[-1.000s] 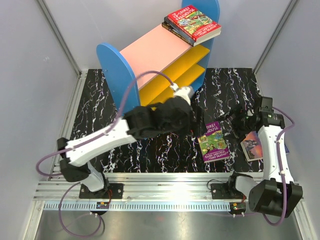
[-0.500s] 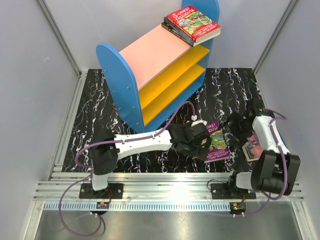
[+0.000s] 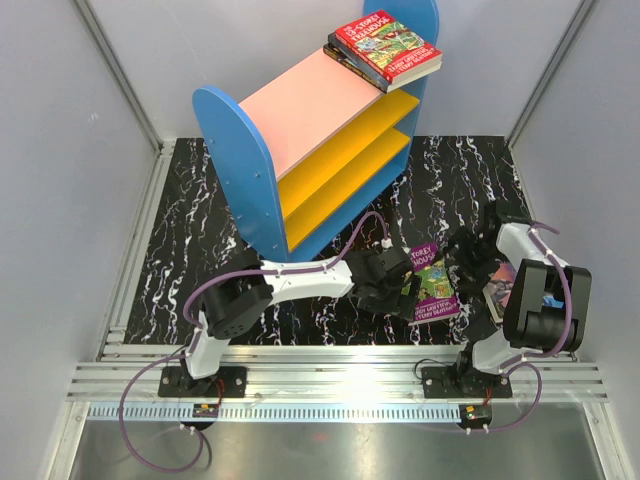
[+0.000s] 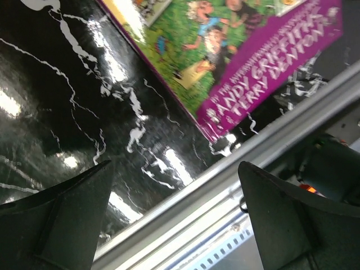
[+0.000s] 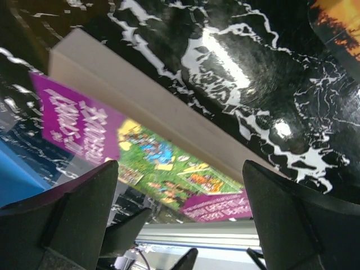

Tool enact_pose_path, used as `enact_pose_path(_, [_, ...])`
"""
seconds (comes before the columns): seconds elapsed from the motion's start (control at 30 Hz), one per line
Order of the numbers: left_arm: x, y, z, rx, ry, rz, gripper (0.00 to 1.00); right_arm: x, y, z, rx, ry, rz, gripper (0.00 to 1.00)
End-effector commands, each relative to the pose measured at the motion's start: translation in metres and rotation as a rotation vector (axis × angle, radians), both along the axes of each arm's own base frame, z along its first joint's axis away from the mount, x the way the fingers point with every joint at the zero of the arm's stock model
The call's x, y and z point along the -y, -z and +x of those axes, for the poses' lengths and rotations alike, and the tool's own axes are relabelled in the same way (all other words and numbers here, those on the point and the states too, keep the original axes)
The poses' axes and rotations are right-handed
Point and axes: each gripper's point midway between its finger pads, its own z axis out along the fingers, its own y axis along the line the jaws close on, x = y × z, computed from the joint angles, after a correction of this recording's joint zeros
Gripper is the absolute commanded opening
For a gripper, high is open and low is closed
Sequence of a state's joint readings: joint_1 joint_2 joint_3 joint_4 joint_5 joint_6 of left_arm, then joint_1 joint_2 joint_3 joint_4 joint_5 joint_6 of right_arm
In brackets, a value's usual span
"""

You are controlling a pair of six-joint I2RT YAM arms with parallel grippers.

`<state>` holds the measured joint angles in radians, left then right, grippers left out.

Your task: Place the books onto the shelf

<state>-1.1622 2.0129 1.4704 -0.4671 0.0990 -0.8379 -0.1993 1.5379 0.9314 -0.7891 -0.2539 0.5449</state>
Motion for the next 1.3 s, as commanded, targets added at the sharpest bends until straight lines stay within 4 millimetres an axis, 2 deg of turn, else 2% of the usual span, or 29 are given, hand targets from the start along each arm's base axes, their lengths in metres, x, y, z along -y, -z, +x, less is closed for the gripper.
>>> enact_pose_path(0.0, [0.022,-0.011,-0.003,-0.026,0.03,-0.105,0.95,0.002,0.015,-0.003,0.001,-0.003,-0.012,0.98])
enact_pose_path(0.17, [0.026,0.001,-0.011,-0.097,0.036,-0.157,0.95,-0.012,0.027,-0.008,-0.01,0.021,0.069,0.96])
enact_pose_path(0.27, [0.028,0.008,-0.013,-0.125,0.046,-0.172,0.95,-0.019,0.034,-0.011,-0.021,0.04,0.108,0.92])
enact_pose_path(0.37, [0.033,0.01,-0.014,-0.137,0.062,-0.192,0.95,-0.021,0.029,-0.011,-0.003,0.047,0.123,0.9])
enact_pose_path(0.4, [0.033,0.012,-0.015,-0.145,0.067,-0.192,0.95,-0.023,0.025,-0.014,-0.009,0.047,0.128,0.9])
enact_pose_path(0.47, [0.035,0.013,-0.016,-0.149,0.073,-0.2,0.94,-0.022,0.004,-0.008,0.044,0.042,0.121,0.89])
enact_pose_path(0.5, [0.035,0.015,-0.016,-0.152,0.072,-0.198,0.94,-0.023,-0.005,-0.012,0.04,0.038,0.121,0.9])
enact_pose_path(0.63, [0.038,0.014,-0.015,-0.153,0.081,-0.212,0.94,-0.019,-0.06,-0.008,0.153,0.013,0.082,0.9])
enact_pose_path(0.73, [0.041,0.012,-0.014,-0.154,0.088,-0.217,0.94,-0.018,-0.074,-0.015,0.157,-0.022,0.064,0.9])
enact_pose_path(0.9, [0.04,0.005,-0.014,-0.146,0.104,-0.218,0.93,-0.024,-0.063,-0.018,0.158,-0.003,0.096,0.9])
enact_pose_path(1.03, [0.033,-0.003,-0.016,-0.134,0.109,-0.217,0.93,-0.015,-0.048,-0.017,0.13,0.007,0.046,0.93])
enact_pose_path(1.27, [0.017,-0.004,-0.022,-0.131,0.114,-0.199,0.93,-0.012,-0.019,0.011,0.126,0.006,0.064,0.92])
